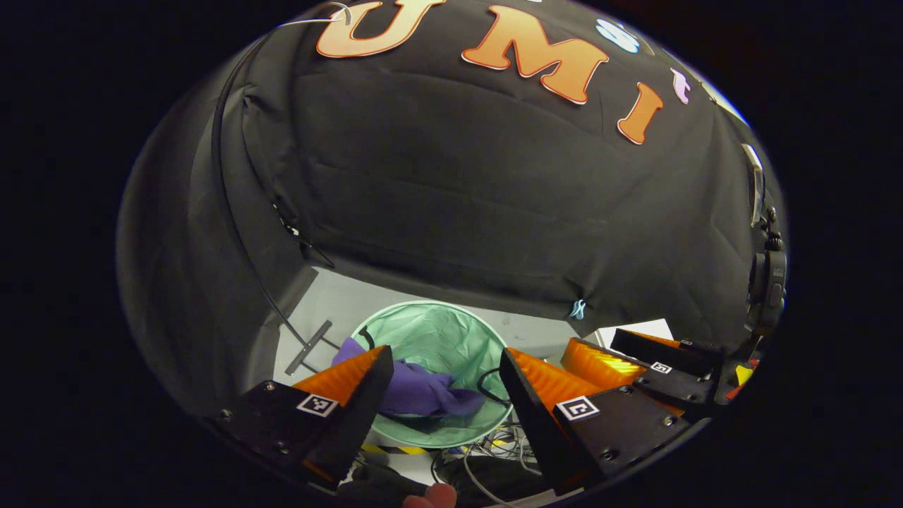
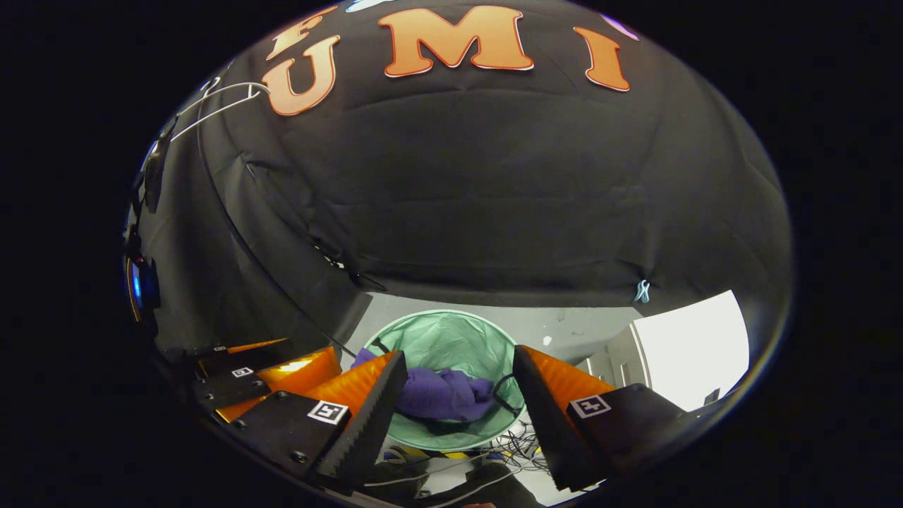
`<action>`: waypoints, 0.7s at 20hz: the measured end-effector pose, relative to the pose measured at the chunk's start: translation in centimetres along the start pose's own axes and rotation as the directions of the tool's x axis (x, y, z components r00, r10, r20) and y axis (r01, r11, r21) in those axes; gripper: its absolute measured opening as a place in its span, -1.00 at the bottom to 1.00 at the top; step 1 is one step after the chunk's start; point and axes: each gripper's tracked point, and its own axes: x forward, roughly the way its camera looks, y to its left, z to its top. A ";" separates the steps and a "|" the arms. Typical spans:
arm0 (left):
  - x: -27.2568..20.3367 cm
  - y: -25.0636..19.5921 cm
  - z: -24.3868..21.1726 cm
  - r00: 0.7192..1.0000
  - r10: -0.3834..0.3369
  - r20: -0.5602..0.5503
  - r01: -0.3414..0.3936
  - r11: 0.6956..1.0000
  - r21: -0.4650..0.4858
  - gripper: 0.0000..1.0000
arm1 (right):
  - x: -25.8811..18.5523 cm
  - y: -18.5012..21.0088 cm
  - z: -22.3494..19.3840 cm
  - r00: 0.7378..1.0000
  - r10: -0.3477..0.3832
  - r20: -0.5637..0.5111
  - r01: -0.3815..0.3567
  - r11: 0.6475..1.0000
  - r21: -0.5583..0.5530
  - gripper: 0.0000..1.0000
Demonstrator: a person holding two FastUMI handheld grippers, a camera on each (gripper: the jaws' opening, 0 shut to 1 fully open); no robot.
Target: Grasp the clothes on the hanger with both hands and then place them into the laundry hamper below.
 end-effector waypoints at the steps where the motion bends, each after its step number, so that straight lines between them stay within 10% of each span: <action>1: -0.3 0.0 0.4 1.000 -0.003 0.017 0.003 1.000 -0.004 0.94 | -0.3 -0.1 0.3 1.000 -0.002 0.013 0.002 1.000 0.006 0.98; 8: -6.1 -0.2 7.4 0.969 -0.046 0.243 0.049 0.999 -0.006 0.94 | -6.4 0.0 7.1 0.956 -0.008 0.292 0.010 1.000 -0.006 0.97; 14: -14.2 -0.5 16.5 0.863 -0.057 0.502 0.057 0.998 0.014 0.94 | -15.3 0.6 14.9 0.841 0.015 0.541 -0.016 1.000 -0.002 0.96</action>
